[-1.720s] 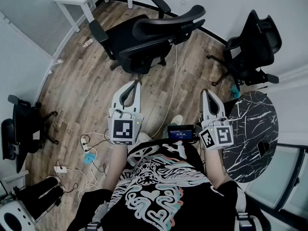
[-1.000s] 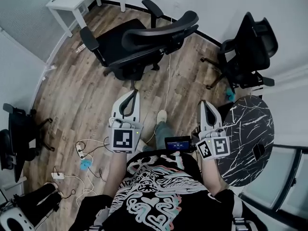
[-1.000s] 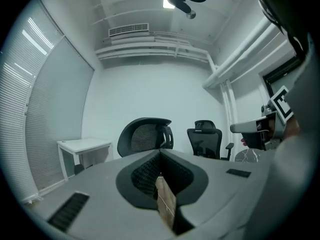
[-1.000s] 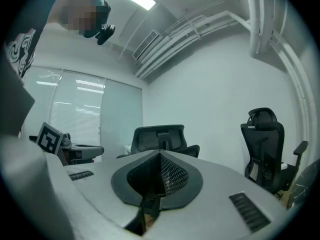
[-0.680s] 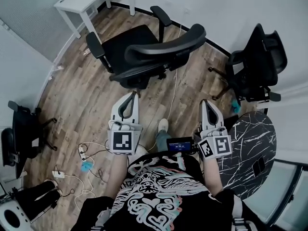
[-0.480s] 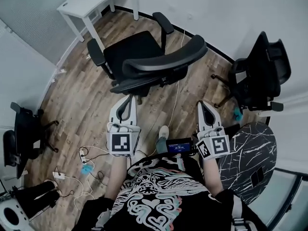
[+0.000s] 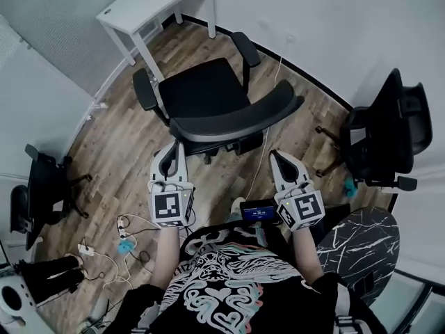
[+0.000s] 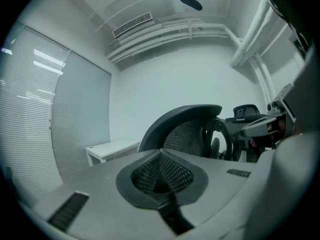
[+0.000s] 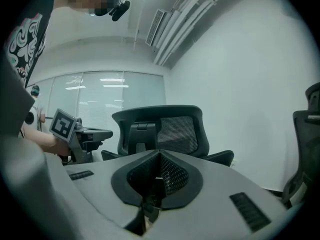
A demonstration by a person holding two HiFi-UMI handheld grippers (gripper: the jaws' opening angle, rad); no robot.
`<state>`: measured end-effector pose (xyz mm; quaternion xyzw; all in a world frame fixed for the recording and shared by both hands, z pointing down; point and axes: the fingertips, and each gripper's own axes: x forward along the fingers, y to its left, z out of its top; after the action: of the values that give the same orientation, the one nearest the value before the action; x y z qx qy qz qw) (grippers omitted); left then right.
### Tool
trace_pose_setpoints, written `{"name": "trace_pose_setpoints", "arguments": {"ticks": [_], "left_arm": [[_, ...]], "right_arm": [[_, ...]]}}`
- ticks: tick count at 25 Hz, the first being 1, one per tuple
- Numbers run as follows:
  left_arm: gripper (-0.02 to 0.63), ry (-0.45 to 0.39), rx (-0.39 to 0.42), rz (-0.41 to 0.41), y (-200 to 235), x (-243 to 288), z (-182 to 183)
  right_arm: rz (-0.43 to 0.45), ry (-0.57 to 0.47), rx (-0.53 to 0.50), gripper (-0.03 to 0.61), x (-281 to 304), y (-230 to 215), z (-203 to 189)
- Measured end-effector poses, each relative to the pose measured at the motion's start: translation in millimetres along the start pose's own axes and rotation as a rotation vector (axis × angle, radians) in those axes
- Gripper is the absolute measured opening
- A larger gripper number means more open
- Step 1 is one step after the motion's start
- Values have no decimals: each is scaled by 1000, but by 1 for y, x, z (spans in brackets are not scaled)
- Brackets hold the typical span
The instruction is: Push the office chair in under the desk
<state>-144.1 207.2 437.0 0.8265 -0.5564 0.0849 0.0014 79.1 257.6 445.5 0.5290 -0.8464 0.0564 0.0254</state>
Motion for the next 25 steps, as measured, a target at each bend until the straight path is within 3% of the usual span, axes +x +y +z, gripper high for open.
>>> {"name": "trace_pose_setpoints", "arguments": {"ticks": [10, 14, 17, 21, 25], "left_arm": [[21, 24, -4, 56, 3, 12, -6], [69, 35, 6, 54, 7, 8, -7], [122, 66, 0, 46, 12, 9, -13], [212, 92, 0, 29, 16, 24, -18], [257, 79, 20, 27, 13, 32, -20]], "right_arm": [[108, 20, -34, 29, 22, 5, -5], [134, 7, -28, 40, 25, 10, 1], [176, 27, -27, 97, 33, 17, -3], [178, 35, -27, 107, 43, 17, -10], [193, 46, -61, 107, 49, 24, -12]]}}
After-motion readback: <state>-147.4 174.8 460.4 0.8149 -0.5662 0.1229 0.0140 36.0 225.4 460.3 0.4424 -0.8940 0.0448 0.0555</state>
